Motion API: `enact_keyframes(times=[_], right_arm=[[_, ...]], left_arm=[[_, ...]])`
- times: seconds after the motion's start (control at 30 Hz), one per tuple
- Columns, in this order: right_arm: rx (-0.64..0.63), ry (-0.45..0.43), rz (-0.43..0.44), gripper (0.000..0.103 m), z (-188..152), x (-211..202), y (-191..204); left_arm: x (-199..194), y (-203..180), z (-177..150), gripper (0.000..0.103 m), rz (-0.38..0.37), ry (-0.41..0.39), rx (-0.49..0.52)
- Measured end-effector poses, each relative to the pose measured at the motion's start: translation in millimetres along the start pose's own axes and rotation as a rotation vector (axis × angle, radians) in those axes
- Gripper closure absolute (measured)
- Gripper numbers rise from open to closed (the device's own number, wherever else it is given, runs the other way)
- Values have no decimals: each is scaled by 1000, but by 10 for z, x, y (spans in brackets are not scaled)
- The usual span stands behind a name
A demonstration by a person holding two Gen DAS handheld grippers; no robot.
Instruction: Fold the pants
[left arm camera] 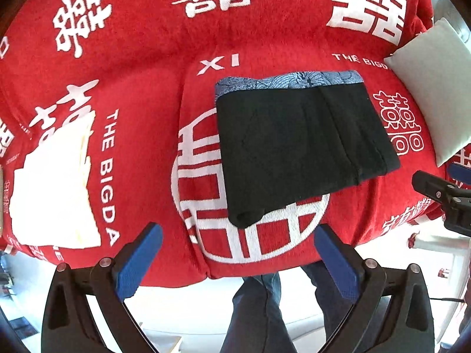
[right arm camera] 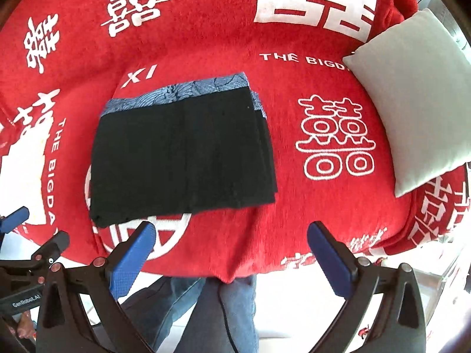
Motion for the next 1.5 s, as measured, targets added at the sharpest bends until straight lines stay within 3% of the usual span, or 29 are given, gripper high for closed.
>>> enact_keyframes(times=[0.23,0.63,1.5], right_arm=[[-20,20,-5,0,-69,-141,-12],[-92,24,-7,0,-16,-284,-230],[-117,64,23,0,187,-223,-166]], left_arm=[[-101,61,-144,0,6,0,-53],[-252,-208,-14,0,19,4,-114],[-237,-403,96,0,59,25,-95]])
Point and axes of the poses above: each gripper's, at about its wrist camera, not at the fingertips, and x roughly the way its jaws point, y to its left, z to its top, the point moved 2 cm from there along x, roughly the way its jaws point, and after that the axes turned 15 degrees about y, right-handed, at the moved point
